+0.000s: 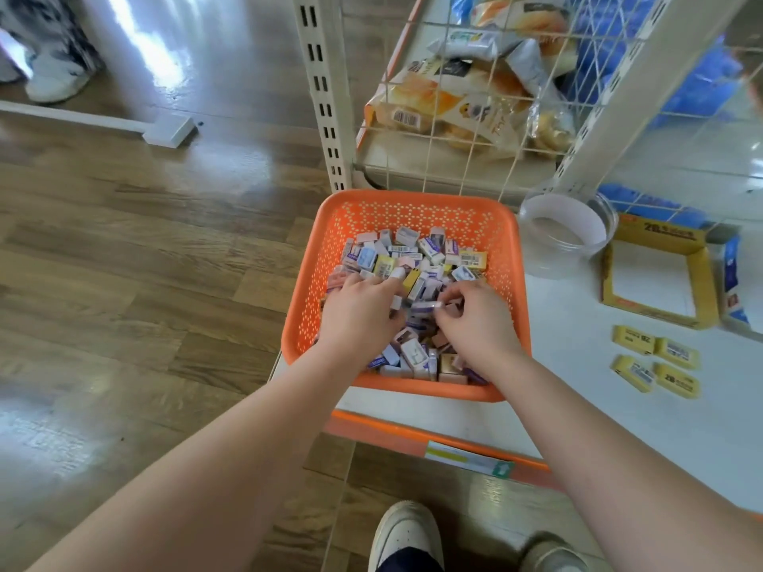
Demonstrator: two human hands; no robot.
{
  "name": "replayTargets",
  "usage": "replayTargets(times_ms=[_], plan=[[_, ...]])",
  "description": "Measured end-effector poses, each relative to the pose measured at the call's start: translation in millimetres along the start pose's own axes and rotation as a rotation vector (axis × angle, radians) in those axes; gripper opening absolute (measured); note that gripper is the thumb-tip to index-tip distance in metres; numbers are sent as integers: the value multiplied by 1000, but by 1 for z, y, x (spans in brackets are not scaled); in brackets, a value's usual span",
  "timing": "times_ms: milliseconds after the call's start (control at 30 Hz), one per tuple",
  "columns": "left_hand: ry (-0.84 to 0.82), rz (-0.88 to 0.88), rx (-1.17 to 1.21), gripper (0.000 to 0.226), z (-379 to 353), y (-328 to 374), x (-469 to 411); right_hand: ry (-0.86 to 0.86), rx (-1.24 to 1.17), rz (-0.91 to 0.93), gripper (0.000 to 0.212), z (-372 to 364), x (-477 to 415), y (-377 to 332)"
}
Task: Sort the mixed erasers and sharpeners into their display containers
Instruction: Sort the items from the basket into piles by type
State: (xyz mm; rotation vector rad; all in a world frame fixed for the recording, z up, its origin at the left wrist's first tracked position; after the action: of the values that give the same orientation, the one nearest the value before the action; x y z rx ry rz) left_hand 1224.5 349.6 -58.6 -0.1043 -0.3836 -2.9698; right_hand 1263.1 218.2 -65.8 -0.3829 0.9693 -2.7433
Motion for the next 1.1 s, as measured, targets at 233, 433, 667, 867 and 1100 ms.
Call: replayTargets(times_ms=[233,433,667,867,1100], plan=[[142,155,331,29,26,-7,11,125,-563,-141,11,46,9,22],[268,163,563,20,60,53,10,248,-629,-173,36,116,37,66],[139,-16,637,25,38,189,5,367,-556,-301,35,186,104,176],[-82,-132,580,23,-32,291,10,494,-535,-414,18,225,146,281],[-239,-345,433,12,-99,368,4,508,-396,-480,15,241,166,359]])
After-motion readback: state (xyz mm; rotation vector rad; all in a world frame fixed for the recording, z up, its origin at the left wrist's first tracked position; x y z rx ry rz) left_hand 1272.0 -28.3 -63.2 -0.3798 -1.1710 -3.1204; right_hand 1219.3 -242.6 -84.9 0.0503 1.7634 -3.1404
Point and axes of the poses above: each hand's wrist, its own x-axis away from the middle knuckle, its own z-axis out of the back of the hand, y = z × x, the point moved 10 cm from there along -x, towards the middle knuckle, and after that the axes turned 1 degree about -z, right-handed, at the moved point
